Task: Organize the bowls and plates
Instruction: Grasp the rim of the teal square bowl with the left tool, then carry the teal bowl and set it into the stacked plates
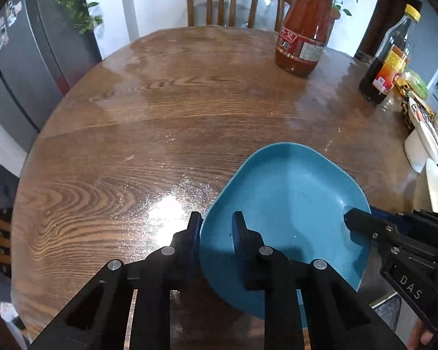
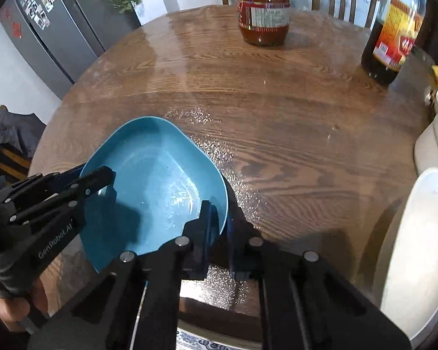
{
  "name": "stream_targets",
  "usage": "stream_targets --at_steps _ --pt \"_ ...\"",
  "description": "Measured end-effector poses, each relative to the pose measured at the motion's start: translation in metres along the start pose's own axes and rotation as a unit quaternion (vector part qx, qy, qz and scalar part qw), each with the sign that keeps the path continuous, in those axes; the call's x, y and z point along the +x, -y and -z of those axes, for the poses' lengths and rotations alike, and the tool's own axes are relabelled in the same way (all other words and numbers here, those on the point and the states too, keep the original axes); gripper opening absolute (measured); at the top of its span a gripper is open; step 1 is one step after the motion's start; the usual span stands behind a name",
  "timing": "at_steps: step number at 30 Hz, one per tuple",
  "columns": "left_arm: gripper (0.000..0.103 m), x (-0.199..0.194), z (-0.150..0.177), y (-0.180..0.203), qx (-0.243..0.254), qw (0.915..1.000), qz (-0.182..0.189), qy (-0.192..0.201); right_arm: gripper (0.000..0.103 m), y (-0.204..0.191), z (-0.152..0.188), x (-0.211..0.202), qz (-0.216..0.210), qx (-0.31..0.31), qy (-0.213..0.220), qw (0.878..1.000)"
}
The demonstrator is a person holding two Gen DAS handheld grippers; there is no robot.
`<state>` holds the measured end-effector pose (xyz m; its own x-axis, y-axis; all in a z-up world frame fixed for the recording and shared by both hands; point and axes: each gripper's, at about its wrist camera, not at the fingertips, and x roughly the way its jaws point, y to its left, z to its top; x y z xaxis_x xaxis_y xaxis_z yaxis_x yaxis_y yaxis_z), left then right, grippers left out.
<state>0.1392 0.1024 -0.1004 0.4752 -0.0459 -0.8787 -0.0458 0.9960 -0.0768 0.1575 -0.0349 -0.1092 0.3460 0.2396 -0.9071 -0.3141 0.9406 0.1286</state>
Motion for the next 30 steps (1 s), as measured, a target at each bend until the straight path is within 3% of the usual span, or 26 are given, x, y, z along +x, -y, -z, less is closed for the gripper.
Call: stream_targets --at_steps 10,17,21,30 --pt "0.021 -0.050 0.011 0.006 -0.006 0.9990 0.038 0.023 0.009 0.010 0.005 -0.050 -0.031 0.020 0.039 0.999" --pt "0.021 -0.087 0.044 0.037 0.015 0.9981 0.057 0.018 0.009 0.026 0.028 -0.093 -0.046 0.037 0.059 0.997" --pt "0.021 -0.096 0.066 0.058 0.031 0.9966 0.076 0.007 0.009 0.043 0.054 -0.106 -0.042 0.049 0.052 0.997" --pt "0.021 -0.091 0.119 0.080 0.051 0.9939 0.082 -0.053 0.011 0.054 0.110 -0.093 -0.042 0.045 -0.004 0.998"
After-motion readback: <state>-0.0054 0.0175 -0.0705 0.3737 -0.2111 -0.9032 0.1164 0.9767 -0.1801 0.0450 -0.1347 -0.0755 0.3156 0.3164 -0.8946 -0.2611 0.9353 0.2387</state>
